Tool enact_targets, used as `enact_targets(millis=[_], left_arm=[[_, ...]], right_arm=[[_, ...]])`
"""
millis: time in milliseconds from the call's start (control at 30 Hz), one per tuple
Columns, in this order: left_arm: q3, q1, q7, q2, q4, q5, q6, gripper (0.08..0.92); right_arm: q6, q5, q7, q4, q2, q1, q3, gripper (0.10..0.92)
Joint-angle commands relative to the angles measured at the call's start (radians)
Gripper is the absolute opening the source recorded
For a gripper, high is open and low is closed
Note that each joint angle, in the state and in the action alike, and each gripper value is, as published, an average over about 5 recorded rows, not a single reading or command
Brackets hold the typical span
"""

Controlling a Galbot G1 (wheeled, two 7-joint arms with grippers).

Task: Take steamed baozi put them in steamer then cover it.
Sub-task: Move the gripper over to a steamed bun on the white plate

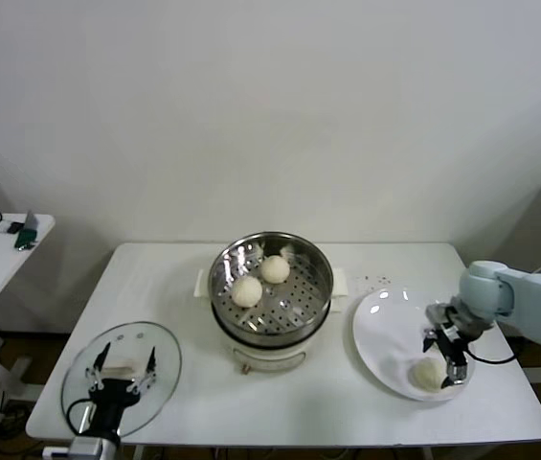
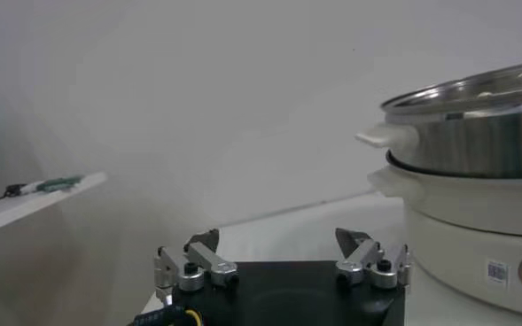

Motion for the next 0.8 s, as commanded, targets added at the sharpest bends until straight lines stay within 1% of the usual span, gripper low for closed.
enact_targets(millis=[33, 300, 800], left_arm=[[-0.004, 0.002, 0.000, -0.001, 0.003, 0.000, -0.002, 0.823], [-0.008, 0.003, -0.002, -0.003, 0.011, 0.000, -0.004, 0.823], [-0.009, 0.000, -0.004, -0.002, 0.017, 0.000, -0.002, 0.823]], right_arm=[[0.001, -0.028, -0.004, -0.047, 0.026, -0.056, 0.034, 0.823], [0.001, -0.025, -0.017, -0.063, 0.055, -0.058, 0.033, 0.822], [0.003, -0.020, -0.035, -0.064, 0.061, -0.051, 0.023, 0.764]])
